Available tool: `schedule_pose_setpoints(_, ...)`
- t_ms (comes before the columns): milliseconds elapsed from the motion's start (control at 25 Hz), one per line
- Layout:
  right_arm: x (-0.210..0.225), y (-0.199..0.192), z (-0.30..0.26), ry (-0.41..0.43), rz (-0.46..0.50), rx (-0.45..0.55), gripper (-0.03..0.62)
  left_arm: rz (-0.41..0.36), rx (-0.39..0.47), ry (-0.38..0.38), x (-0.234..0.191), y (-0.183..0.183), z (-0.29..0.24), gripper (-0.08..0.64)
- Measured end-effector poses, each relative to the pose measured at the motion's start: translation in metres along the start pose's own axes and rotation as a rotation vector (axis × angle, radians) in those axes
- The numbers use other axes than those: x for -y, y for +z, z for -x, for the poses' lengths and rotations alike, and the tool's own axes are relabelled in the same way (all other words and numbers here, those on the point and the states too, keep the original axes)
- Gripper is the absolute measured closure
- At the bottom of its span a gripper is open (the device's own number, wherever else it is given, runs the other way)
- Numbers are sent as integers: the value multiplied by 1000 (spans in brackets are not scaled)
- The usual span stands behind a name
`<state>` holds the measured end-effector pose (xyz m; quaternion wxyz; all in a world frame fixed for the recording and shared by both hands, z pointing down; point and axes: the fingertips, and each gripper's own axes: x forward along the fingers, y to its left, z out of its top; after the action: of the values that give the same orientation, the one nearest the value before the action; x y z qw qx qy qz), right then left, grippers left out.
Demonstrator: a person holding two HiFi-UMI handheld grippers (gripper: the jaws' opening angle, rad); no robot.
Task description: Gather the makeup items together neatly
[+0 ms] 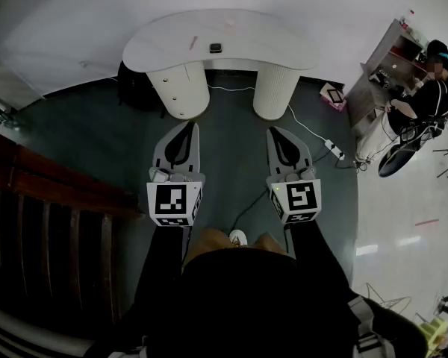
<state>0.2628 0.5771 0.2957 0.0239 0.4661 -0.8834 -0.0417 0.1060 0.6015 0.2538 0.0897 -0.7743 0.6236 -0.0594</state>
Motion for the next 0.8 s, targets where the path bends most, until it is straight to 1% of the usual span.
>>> schedule_pose_setpoints(160,4,-1,-2,0,8,6,566,-7,31,-3,2,6,-4,545)
schedule_pose_setpoints(400,14,-4,-4,-9,9,14,566,-17,34,-2,4,8,-12,545)
schedule_pose_setpoints(560,16,-9,-11,-9,-17,6,565,2,25,-20,3,5,-20,545)
schedule_pose_setpoints(800,17,-14,-32,-5,-43,-5,565,-6,11,-16,-11,-3,-33,545)
